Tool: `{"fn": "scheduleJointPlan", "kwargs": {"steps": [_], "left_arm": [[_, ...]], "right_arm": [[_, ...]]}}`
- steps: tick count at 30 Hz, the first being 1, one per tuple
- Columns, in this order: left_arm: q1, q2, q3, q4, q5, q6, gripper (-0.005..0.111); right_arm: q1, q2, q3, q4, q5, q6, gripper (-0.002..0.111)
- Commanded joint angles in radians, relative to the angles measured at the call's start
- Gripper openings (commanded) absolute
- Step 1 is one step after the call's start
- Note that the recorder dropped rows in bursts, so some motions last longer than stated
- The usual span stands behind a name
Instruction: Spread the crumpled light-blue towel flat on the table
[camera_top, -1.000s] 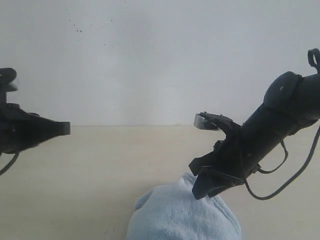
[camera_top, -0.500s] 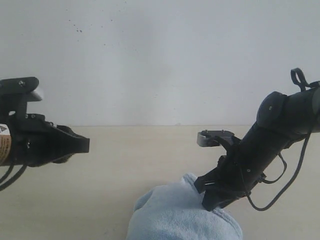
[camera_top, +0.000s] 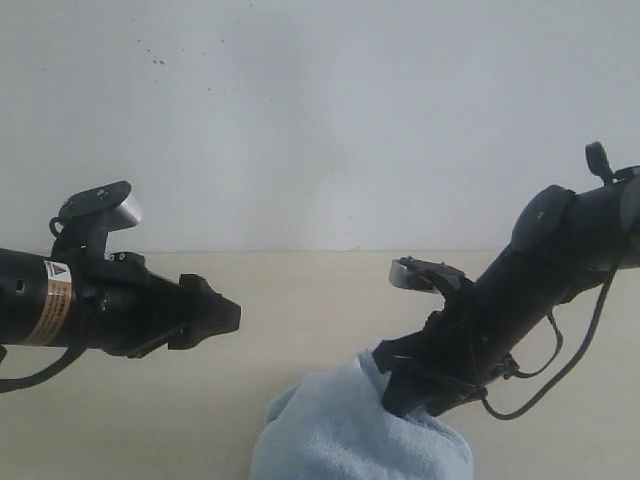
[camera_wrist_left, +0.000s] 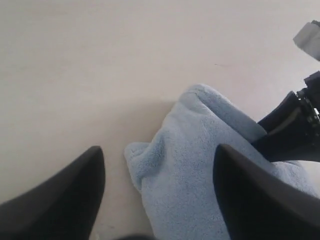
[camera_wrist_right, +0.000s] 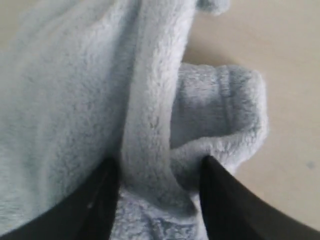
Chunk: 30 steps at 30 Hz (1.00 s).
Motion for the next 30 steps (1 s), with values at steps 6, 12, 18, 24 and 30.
{"fn": "scheduleJointPlan", "kwargs": {"steps": [6,12,18,24,30], "left_arm": [[-0.004,0.002,-0.008,-0.002,0.045,0.055,0.050],[-0.004,0.002,-0.008,-0.002,0.035,0.066,0.004],[-0.004,0.002,-0.008,-0.040,0.035,0.066,0.004],[-0.004,0.002,-0.026,-0.050,0.038,0.179,0.004],[-0.004,0.002,-0.032,-0.048,0.040,0.193,0.004]], "right_arm": [[-0.007,-0.030,-0.097,0.253,0.255,-0.258,0.000],[-0.082,-0.116,-0.164,0.130,0.257,-0.227,0.000],[-0.233,-0.330,-0.357,0.126,0.249,-0.112,0.000],[-0.079,-0.331,-0.441,0.085,0.235,-0.118,0.000],[0.071,-0.172,-0.441,0.055,0.253,-0.116,0.000]]}}
